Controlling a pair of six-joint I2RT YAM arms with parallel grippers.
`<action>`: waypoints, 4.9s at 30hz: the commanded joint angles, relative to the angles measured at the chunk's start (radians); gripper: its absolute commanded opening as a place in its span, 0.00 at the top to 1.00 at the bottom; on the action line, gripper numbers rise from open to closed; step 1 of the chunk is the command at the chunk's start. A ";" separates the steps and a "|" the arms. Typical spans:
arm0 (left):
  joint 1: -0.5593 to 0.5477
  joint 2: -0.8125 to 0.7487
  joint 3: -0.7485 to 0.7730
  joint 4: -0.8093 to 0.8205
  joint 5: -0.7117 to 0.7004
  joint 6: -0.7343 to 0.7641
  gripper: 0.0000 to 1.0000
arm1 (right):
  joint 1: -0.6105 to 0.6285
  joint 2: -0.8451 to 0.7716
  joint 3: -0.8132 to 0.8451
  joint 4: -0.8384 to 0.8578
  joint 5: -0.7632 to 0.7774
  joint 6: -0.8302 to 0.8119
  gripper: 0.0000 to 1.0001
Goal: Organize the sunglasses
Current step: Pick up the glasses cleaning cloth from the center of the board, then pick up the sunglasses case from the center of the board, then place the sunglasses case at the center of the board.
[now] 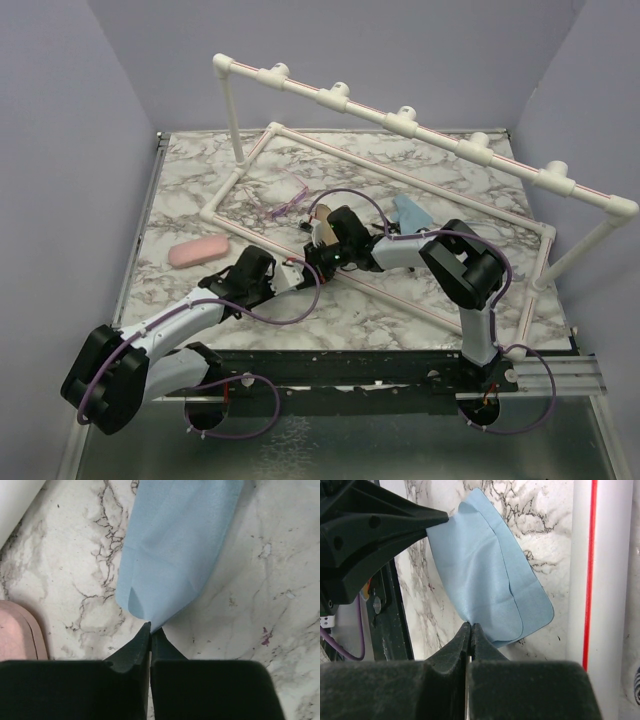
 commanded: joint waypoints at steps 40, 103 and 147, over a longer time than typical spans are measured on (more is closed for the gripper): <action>0.006 -0.011 0.273 -0.370 0.158 -0.032 1.00 | -0.083 -0.443 -0.081 -0.315 0.974 -0.100 0.33; 0.006 -0.028 0.292 -0.404 0.114 -0.004 1.00 | 0.065 -0.481 -0.258 -0.424 0.388 -0.988 0.98; 0.007 -0.043 0.272 -0.394 0.120 -0.026 1.00 | 0.285 -0.566 -0.311 0.313 0.523 -0.664 0.00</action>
